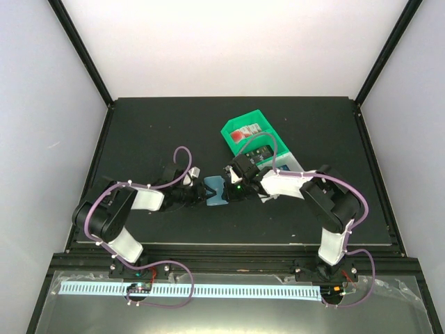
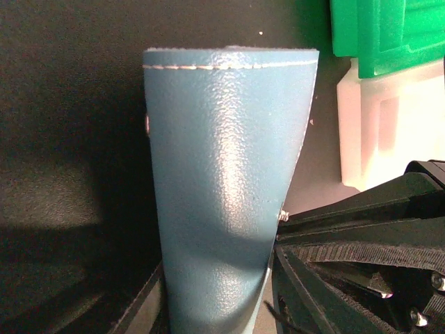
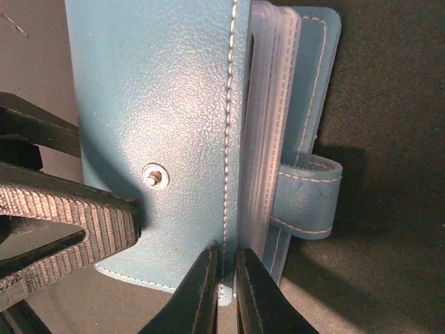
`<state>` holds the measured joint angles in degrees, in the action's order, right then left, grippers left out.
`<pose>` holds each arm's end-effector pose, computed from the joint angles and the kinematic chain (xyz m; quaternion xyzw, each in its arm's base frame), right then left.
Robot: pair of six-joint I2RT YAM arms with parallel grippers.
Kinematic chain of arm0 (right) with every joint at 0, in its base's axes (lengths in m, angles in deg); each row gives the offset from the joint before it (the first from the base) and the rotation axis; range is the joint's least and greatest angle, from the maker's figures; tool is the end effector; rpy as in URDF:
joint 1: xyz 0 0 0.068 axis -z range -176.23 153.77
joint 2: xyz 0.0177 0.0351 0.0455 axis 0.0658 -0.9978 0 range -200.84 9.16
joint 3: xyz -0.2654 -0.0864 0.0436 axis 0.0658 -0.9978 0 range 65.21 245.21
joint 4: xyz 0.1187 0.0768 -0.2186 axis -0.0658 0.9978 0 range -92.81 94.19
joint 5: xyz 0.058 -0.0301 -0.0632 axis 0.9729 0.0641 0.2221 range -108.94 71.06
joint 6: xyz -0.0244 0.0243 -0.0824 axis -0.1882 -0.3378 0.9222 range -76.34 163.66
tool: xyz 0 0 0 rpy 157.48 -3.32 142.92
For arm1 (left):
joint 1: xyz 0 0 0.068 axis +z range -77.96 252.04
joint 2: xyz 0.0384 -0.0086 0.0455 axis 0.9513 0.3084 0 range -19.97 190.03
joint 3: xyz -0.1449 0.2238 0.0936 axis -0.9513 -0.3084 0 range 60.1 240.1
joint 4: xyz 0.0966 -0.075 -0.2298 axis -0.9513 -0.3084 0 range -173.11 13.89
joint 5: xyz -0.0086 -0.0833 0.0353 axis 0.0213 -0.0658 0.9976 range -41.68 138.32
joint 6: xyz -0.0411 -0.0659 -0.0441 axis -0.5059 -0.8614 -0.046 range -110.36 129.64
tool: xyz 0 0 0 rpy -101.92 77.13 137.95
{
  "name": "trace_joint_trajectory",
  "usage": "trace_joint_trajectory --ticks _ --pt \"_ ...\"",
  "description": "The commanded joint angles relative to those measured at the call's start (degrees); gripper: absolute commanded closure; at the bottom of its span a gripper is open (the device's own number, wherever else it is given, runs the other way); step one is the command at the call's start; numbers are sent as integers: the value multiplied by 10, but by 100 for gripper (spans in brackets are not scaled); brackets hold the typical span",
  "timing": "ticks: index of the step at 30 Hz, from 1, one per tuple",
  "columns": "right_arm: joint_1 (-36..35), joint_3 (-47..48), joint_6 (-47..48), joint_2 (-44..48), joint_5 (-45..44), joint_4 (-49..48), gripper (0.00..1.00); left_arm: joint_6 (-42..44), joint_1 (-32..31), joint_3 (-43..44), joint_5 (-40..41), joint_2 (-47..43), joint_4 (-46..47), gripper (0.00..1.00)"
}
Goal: Put the credit cards into the card holder
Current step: Close the card holder at the center of the board.
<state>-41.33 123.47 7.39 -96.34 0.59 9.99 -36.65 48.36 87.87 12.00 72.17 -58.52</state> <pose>0.2473 0.2861 0.1102 -0.1170 0.9458 0.2904 0.0864 0.2415 -0.1574 0.0928 -0.0606 0.8888 -0.4380 0.1205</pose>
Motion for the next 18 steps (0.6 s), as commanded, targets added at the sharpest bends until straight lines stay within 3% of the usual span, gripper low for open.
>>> trace_joint_trajectory --ticks 1,6,8,12,18 --pt "-4 -6 10 -31 11 -15 89 -6 -8 -22 7 17 19 62" --pt "-3 -10 24 -10 -16 -1 86 -3 -8 -28 7 13 37 66" --pt "-3 -9 31 3 -29 5 79 3 -8 -25 11 13 36 68" --pt "-3 3 44 38 -66 28 64 12 -6 -15 25 3 -2 72" --pt "-3 -3 77 76 -135 31 57 65 -3 1 56 -16 -106 75"
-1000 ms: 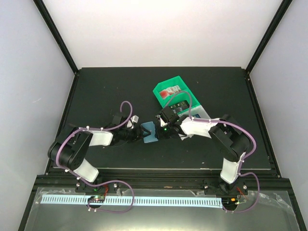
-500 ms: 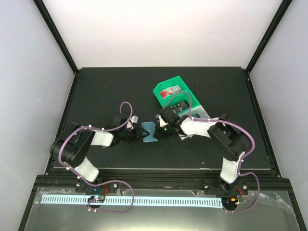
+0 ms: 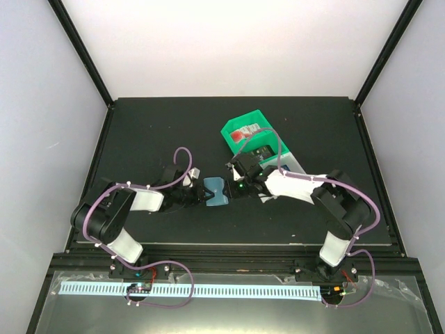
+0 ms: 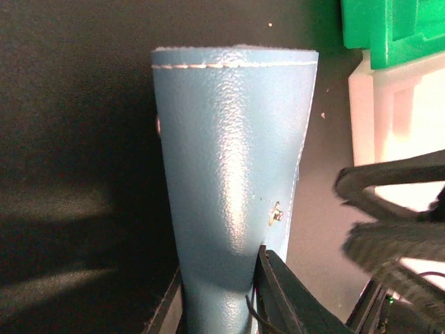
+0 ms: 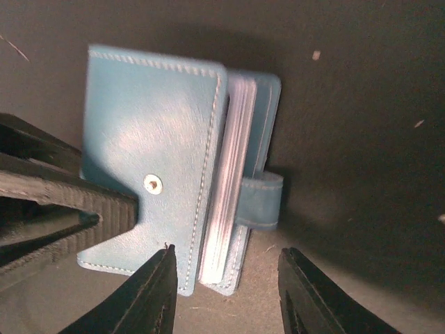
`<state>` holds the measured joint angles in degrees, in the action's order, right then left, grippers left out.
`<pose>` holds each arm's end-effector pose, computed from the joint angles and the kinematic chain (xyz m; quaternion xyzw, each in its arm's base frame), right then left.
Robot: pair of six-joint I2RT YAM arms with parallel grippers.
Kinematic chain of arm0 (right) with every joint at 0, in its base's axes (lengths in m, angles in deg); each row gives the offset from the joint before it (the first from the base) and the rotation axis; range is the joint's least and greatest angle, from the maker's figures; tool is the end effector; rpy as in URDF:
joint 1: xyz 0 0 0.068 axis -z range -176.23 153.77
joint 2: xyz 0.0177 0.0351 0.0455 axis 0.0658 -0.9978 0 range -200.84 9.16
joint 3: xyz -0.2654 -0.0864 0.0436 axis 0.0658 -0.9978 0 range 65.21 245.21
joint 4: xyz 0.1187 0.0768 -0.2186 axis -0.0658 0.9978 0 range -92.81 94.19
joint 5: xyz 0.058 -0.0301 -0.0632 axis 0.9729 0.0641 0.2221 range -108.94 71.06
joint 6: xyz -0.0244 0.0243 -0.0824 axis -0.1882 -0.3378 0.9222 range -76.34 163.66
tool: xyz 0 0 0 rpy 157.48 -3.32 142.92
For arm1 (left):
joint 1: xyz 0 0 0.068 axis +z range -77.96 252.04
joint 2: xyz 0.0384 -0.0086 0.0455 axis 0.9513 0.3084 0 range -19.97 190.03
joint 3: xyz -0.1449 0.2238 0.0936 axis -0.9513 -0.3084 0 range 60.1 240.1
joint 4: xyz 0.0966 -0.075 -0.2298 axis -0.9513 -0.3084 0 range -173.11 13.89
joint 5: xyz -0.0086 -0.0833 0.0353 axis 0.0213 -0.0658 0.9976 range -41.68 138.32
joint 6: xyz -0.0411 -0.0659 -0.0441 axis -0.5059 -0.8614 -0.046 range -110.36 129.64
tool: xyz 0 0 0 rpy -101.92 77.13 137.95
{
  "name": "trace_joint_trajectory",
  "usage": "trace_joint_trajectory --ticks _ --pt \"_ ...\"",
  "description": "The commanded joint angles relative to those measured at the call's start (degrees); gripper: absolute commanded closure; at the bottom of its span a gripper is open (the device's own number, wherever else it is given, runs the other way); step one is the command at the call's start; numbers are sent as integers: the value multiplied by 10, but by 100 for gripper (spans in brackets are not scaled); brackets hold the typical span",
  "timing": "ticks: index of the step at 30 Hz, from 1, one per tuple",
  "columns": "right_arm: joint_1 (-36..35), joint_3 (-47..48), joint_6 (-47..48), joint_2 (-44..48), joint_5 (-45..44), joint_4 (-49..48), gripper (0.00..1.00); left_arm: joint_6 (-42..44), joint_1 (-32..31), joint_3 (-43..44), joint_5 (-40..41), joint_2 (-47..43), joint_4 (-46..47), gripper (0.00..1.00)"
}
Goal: Put the credit cards into the card holder
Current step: Close the card holder at the center of the board.
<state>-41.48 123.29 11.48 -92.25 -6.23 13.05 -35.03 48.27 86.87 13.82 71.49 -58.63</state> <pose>0.2482 0.2755 0.1282 -0.1383 0.9485 0.2485 0.1393 0.2383 -0.1542 0.0903 -0.0549 0.8941 -0.4242 0.1328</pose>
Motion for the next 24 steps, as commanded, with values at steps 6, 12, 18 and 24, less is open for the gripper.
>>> trace_joint_trajectory --ticks 6,12,18,24 --pt "-2 4 197 36 -51 13 58 86 2 6 2 -32 -172 75" --pt "-2 -42 340 59 -17 -19 58 155 3 34 -23 -33 -250 74" --pt "-8 -21 429 3 50 -5 57 178 12 58 -33 -30 -285 74" --pt "-12 3 467 -23 52 -19 58 170 22 58 -40 -17 -275 69"
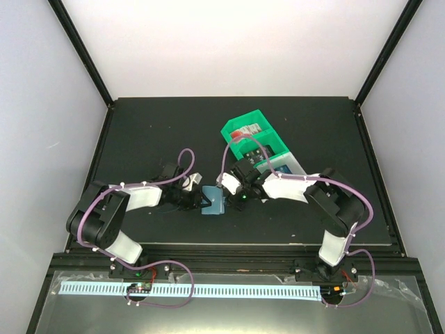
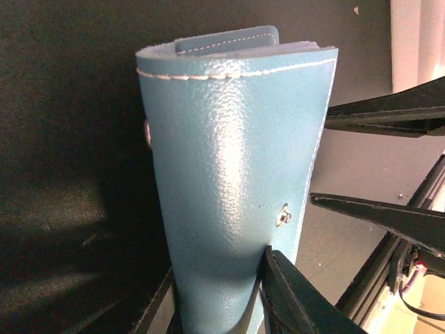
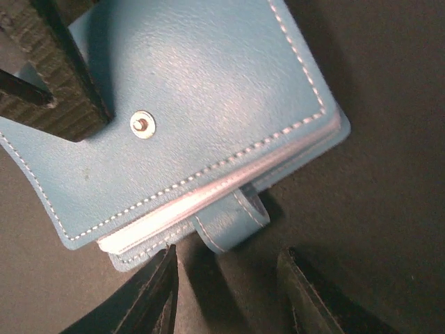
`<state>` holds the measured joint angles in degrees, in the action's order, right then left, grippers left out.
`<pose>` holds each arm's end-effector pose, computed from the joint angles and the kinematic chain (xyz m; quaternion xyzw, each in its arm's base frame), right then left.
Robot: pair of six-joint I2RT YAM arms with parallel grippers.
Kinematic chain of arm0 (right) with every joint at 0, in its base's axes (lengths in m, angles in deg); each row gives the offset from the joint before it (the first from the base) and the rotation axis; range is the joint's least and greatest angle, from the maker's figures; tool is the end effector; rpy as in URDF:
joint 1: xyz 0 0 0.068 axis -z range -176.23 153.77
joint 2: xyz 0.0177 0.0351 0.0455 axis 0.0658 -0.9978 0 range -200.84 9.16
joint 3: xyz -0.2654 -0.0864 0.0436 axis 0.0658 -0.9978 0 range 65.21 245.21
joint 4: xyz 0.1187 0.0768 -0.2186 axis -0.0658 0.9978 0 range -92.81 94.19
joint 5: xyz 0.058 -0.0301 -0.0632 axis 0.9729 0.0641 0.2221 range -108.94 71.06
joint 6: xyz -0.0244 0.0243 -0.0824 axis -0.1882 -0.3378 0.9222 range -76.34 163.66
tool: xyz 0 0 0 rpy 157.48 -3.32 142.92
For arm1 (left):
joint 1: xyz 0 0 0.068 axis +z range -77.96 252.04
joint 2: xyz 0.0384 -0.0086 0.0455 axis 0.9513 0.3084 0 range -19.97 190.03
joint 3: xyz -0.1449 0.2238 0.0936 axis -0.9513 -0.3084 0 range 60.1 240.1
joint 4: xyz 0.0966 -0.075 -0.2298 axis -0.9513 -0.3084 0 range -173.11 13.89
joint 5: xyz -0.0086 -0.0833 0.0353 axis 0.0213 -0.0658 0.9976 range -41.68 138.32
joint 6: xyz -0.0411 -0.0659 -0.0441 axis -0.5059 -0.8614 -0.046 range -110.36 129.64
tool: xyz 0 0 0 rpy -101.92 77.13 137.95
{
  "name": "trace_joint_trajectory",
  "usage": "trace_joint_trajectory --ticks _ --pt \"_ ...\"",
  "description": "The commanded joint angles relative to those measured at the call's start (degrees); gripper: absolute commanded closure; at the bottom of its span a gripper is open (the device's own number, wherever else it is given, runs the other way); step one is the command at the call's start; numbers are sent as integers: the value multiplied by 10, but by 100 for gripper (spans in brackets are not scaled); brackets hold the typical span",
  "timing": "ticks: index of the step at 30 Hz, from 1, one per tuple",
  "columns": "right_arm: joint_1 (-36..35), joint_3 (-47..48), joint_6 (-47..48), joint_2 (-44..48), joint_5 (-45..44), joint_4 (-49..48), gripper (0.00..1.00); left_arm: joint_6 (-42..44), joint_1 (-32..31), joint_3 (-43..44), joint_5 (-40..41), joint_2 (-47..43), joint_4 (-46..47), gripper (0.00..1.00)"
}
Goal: Put the credit cards into the card holder
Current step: Close the card holder at the center of the board.
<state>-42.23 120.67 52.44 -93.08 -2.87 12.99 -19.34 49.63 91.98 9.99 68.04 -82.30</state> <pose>0.2328 0.2730 0.1111 -0.4720 0.8388 0.2037 0.1791 0.2211 -0.1446 0.0976 0.0258 0.9202 -0.3851 0.0654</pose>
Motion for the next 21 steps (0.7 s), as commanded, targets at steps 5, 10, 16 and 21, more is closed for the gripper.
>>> trace_joint_trajectory --ticks 5,10,16,21 --pt "-14 38 83 -47 -14 -22 63 14 20 6 -7 19 -38 71" --pt "-22 35 68 -65 -79 -52 68 10 26 2 -11 26 -34 80" --pt "-22 42 -47 -74 -184 -99 80 -7 30 -26 -7 21 -12 91" --pt "-21 16 -202 -67 -277 -167 75 -16 30 -54 -8 23 12 96"
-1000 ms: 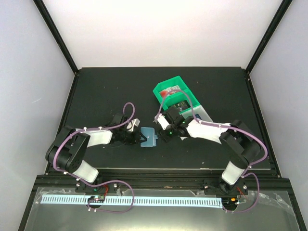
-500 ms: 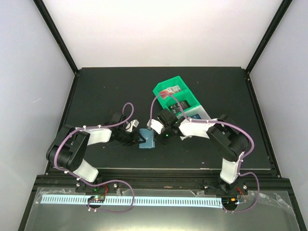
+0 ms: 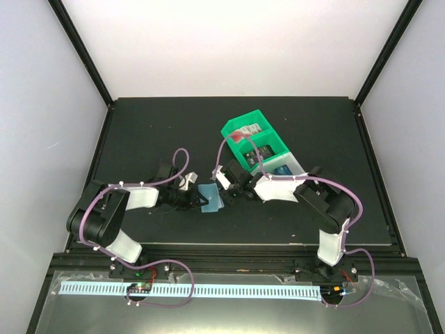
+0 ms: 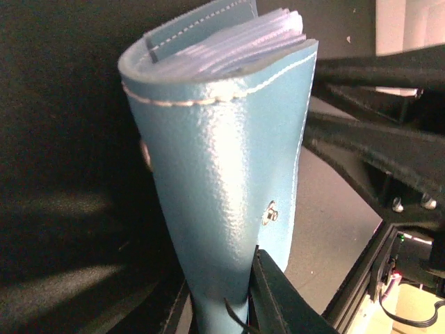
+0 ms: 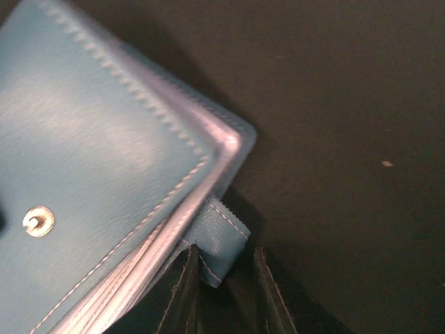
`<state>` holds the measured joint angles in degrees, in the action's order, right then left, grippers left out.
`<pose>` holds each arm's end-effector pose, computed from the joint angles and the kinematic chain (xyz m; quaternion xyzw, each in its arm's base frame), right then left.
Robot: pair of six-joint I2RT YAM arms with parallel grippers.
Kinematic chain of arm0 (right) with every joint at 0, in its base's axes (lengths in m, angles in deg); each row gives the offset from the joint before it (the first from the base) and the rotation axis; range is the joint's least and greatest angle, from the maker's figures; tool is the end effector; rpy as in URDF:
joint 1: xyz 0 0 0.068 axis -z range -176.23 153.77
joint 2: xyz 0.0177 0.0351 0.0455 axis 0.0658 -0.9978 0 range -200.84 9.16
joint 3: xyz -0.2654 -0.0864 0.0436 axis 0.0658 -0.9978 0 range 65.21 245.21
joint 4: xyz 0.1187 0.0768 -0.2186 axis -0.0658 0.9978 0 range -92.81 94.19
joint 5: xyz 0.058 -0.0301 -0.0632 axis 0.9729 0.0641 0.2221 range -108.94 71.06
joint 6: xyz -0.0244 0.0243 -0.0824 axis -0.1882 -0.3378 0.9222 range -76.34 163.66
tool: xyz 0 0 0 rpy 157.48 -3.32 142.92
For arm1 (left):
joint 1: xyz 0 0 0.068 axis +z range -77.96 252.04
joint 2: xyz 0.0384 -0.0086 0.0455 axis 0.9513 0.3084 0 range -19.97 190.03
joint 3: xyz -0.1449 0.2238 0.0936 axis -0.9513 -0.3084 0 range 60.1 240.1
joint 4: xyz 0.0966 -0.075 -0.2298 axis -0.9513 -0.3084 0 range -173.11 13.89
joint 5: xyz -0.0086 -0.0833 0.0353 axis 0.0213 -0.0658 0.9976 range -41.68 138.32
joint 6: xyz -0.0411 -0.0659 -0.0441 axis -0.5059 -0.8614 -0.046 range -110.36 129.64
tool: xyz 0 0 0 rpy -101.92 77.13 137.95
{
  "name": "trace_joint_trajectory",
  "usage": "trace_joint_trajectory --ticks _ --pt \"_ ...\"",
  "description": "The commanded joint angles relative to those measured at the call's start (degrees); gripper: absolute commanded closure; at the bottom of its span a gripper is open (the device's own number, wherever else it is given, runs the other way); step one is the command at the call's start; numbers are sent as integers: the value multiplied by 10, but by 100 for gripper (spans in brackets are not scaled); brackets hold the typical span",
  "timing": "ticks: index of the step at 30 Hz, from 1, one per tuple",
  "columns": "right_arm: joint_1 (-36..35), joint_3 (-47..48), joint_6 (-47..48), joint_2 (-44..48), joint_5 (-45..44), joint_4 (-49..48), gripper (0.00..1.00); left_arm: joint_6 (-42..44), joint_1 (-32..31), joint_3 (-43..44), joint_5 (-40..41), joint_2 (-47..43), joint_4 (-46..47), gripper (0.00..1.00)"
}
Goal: Put the credit cards into the card holder
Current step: Close the card holder at the center of the board.
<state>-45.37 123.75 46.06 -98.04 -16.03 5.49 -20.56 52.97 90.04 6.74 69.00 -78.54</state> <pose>0.2525 0.2983 0.1032 -0.4232 0.8599 0.1352 0.2513 0.2245 -0.1335 0.0920 -0.0008 0.9103 -0.4087 0.0661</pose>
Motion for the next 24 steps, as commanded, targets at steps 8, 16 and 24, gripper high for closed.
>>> trace_joint_trajectory --ticks 8,16,24 --pt "9 -24 -257 36 -189 -79 67 -10 -3 -37 37 -1 -29 96" --pt "10 6 -301 96 -92 0 55 -17 -3 -22 41 -1 -35 86" --pt "10 61 -365 85 -1 113 43 -33 -3 -21 46 -34 -32 52"
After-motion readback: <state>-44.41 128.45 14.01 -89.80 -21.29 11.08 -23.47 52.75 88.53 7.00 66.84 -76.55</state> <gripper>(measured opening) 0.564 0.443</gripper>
